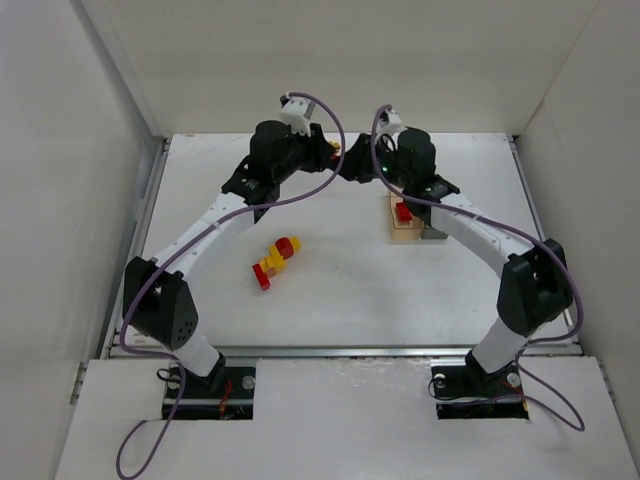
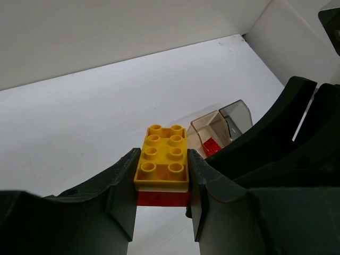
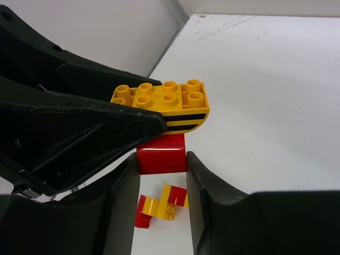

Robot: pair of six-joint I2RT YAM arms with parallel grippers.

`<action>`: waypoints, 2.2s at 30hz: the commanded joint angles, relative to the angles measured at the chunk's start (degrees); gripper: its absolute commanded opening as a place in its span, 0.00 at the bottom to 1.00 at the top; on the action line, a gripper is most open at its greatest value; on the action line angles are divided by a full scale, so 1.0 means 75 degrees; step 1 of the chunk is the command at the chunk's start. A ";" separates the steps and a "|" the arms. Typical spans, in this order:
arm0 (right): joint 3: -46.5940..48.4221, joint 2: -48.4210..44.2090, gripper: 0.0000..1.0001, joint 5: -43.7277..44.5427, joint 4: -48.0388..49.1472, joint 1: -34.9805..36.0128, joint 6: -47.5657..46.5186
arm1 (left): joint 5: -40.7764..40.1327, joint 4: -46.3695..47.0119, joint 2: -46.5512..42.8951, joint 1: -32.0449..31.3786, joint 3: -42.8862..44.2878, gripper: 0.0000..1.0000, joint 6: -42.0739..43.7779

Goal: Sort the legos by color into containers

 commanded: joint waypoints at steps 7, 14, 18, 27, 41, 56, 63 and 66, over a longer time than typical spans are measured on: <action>0.0703 0.0637 0.00 -0.0316 -0.1627 0.0311 -0.1068 | -0.0367 0.0775 0.0030 -0.0160 0.0630 0.00 0.0298; 0.0633 0.0567 0.00 -0.0387 -0.1732 0.0311 -0.1303 | -0.0449 0.0775 0.0030 -0.0089 0.0630 0.00 0.0298; 0.0376 0.0369 0.00 -0.0001 -0.1814 0.0311 -0.1303 | -0.0449 0.0599 0.0030 -0.0089 0.0630 0.00 0.0298; 0.0141 -0.0066 0.00 0.3251 -0.4671 -0.1152 -0.1255 | -0.0766 0.0224 -0.0275 0.0063 0.0115 0.00 0.0860; -0.0059 0.0226 0.00 0.3845 -0.5225 -0.1751 -0.0752 | -0.0461 0.0224 -0.0344 0.0063 -0.0120 0.00 0.0861; 0.0854 -0.0604 0.81 0.2732 -0.5377 -0.1751 -0.1256 | 0.1435 0.0154 -0.0415 0.0063 -0.0354 0.00 0.2157; 0.1335 -0.1121 0.82 -0.0313 -0.4593 -0.1927 -0.1186 | 0.2127 0.1755 -0.1082 -0.0101 -0.1829 0.00 0.4677; 0.1081 -0.1039 0.84 -0.2105 -0.3716 -0.1927 -0.0999 | 0.2900 0.2622 -0.1516 -0.0101 -0.2660 0.00 0.6166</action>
